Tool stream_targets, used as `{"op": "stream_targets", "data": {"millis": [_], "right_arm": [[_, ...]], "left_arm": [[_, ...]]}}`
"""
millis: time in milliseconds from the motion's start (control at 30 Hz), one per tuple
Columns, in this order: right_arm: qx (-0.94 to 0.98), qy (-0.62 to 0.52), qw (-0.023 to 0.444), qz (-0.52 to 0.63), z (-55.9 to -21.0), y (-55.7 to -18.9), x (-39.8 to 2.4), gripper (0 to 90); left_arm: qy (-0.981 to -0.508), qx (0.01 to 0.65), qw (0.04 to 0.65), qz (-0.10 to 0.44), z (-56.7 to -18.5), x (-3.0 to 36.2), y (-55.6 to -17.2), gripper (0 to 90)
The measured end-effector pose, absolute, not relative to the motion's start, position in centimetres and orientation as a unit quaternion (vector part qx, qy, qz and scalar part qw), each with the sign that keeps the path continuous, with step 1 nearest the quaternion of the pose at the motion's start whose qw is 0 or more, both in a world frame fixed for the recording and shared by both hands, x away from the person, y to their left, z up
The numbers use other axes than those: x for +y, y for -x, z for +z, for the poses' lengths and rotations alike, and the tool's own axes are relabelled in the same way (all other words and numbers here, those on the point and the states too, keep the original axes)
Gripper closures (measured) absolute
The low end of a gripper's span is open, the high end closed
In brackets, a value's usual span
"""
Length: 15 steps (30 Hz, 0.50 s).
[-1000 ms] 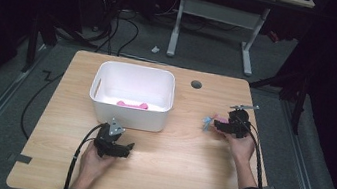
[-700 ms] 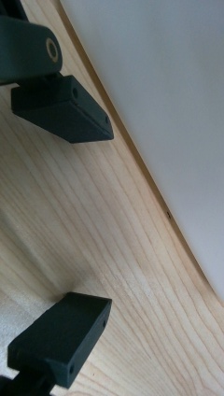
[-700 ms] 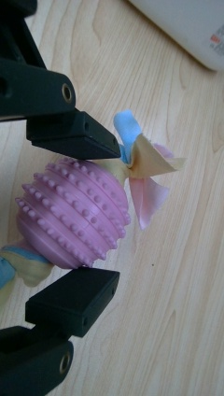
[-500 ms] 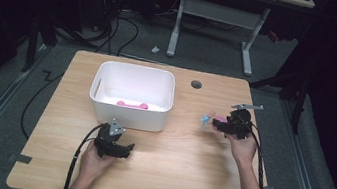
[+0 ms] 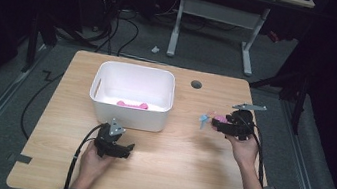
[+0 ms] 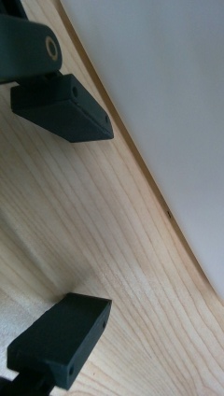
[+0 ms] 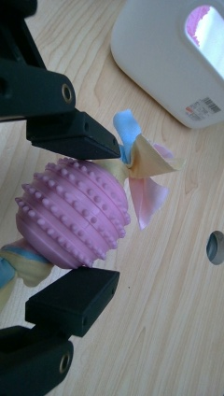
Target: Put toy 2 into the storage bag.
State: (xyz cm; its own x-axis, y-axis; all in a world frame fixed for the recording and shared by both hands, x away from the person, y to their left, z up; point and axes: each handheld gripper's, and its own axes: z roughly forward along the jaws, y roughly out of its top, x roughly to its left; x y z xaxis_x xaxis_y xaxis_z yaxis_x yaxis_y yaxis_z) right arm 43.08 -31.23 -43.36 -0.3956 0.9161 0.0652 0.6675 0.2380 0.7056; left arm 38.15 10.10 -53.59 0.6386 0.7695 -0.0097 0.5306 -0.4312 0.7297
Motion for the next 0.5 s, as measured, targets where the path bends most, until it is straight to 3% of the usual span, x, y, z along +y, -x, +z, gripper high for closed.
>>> {"op": "stream_targets", "data": {"millis": [500], "right_arm": [[0.771,-0.499,0.19,0.348,-41.5,-41.6,-30.9,35.9]], "left_arm": [[-0.83,0.391,0.362,0.165,-53.6,10.1,-38.2,15.7]]}}
